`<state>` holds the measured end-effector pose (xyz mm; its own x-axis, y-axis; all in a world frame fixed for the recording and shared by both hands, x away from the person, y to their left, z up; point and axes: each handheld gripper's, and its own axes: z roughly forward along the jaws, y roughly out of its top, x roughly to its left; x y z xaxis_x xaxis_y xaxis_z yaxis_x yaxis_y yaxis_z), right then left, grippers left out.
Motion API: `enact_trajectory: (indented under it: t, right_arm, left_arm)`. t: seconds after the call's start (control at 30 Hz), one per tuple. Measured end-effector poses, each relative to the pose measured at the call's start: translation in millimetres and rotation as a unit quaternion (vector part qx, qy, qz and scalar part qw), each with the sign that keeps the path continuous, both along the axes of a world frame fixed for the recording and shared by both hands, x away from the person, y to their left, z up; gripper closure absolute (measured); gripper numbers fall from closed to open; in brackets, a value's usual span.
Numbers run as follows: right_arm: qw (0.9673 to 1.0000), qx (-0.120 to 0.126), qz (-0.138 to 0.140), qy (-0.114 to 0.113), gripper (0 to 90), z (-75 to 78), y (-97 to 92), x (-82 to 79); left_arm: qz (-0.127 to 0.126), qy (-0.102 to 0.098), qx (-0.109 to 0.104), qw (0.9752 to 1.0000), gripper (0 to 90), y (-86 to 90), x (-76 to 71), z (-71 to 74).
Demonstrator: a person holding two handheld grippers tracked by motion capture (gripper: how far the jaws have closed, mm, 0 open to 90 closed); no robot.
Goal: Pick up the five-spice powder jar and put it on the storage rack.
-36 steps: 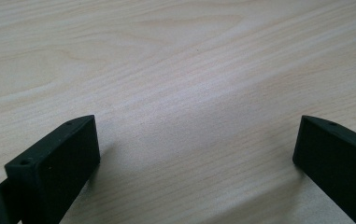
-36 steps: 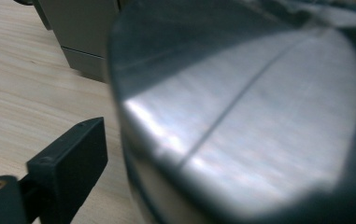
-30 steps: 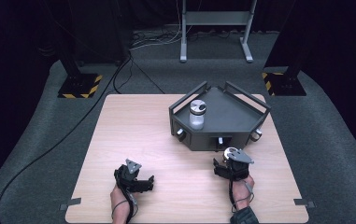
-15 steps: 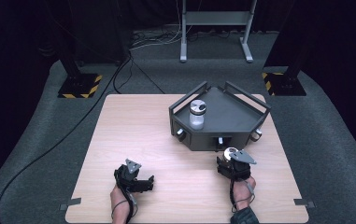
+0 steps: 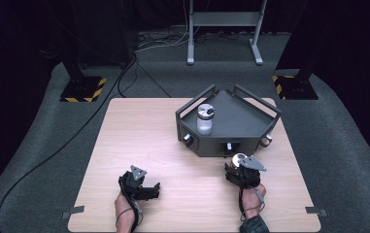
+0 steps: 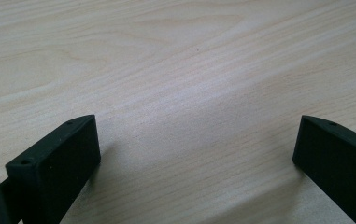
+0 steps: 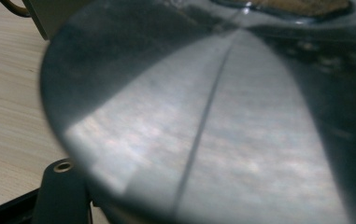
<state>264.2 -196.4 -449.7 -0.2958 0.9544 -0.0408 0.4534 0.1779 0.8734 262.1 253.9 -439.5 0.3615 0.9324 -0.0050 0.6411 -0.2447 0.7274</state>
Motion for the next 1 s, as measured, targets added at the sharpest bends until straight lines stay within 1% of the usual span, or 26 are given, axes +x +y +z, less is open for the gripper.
enact_trajectory:
  t: [0.13, 0.2, 0.33, 0.47, 0.57, 0.7, 0.8, 1.0]
  right_arm:
    - [1.0000, 0.006, 0.003, -0.005, 29.8, -0.5, -2.1, -1.8]
    - [0.9998, 0.017, 0.007, -0.003, 29.8, -0.6, -6.1, -2.0]
    - [0.9995, 0.029, 0.009, -0.001, 29.8, 0.3, -11.7, -1.4]
    - [0.9995, 0.029, 0.006, -0.001, 29.8, 1.7, -15.5, -3.8]
    - [0.9993, 0.036, 0.003, 0.002, 29.8, 2.4, -19.4, -4.7]
    - [0.9994, 0.034, 0.001, -0.001, 29.8, 5.7, -22.0, -7.2]
    - [0.9995, 0.032, 0.001, -0.007, 29.8, 9.6, -23.2, -9.6]
    - [0.9996, 0.023, 0.001, -0.015, 29.8, 15.9, -23.2, -12.4]
  left_arm:
    - [0.000, 0.000, 0.000, 1.0000, 0.4, 0.0, 0.0, 0.0]
    - [0.000, 0.000, 0.000, 1.0000, 0.4, -0.1, 0.0, 0.1]
    - [0.001, 0.000, 0.000, 1.0000, 0.4, -0.3, -0.1, 0.0]
    - [0.000, -0.001, 0.001, 1.0000, 0.5, -0.3, -0.1, 0.1]
    - [0.000, 0.000, 0.001, 1.0000, 0.5, -0.3, 0.0, 0.3]
    - [0.000, 0.000, 0.001, 1.0000, 0.5, -0.2, 0.0, 0.2]
    - [0.000, 0.000, 0.001, 1.0000, 0.5, -0.3, -0.1, 0.2]
    - [0.000, 0.000, 0.001, 1.0000, 0.6, -0.2, -0.1, 0.2]
